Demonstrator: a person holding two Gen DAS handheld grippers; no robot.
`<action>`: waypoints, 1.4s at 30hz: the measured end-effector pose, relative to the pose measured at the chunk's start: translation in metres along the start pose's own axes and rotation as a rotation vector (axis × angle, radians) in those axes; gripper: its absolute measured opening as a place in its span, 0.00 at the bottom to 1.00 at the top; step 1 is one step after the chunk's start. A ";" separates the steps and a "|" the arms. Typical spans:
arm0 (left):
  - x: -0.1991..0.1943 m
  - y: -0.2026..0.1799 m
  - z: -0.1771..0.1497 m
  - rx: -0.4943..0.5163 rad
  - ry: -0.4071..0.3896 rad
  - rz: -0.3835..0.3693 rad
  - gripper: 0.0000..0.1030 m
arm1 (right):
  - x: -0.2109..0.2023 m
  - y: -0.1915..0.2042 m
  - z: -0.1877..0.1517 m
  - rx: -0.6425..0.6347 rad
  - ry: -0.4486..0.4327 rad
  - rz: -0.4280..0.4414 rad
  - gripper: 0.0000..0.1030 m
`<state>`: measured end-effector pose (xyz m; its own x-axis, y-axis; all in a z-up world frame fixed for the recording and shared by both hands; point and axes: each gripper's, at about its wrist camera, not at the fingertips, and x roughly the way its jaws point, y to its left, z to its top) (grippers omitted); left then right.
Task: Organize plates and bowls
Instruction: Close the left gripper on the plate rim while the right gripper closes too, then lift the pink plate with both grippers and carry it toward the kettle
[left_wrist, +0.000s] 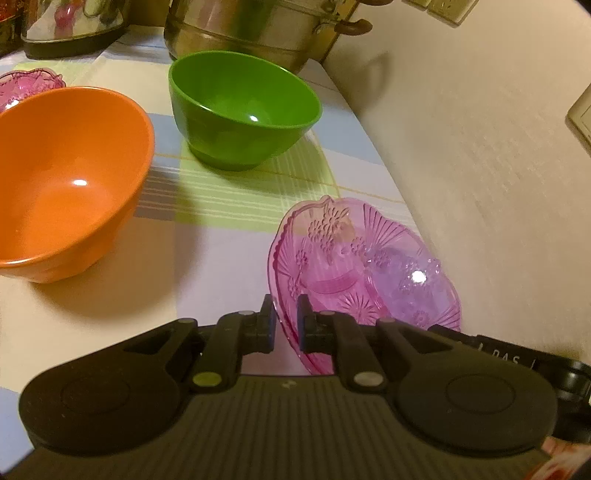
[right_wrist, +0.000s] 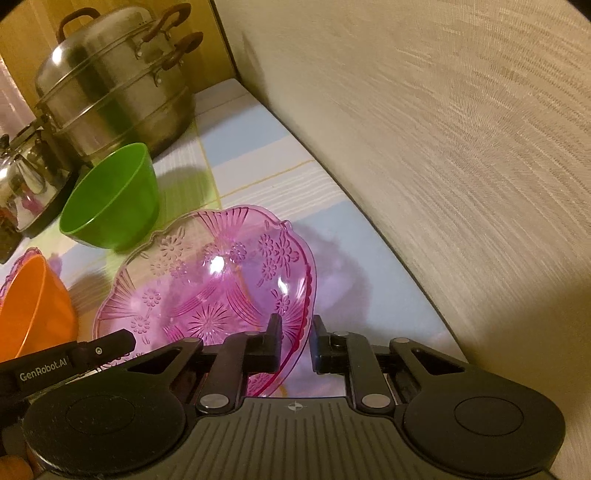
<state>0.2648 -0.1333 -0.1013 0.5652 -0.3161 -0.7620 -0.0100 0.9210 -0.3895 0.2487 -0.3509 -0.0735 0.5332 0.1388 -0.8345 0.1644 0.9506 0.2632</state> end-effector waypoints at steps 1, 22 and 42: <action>-0.002 0.000 0.000 -0.002 -0.002 0.000 0.10 | -0.002 0.001 -0.001 -0.002 -0.003 0.001 0.14; -0.083 0.012 -0.006 -0.004 -0.099 -0.018 0.10 | -0.080 0.040 -0.020 -0.046 -0.105 0.048 0.13; -0.198 0.069 -0.020 -0.075 -0.214 0.059 0.10 | -0.136 0.125 -0.054 -0.156 -0.142 0.179 0.13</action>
<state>0.1361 -0.0112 0.0123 0.7235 -0.1992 -0.6609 -0.1050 0.9146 -0.3906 0.1525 -0.2359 0.0469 0.6551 0.2790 -0.7021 -0.0671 0.9471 0.3138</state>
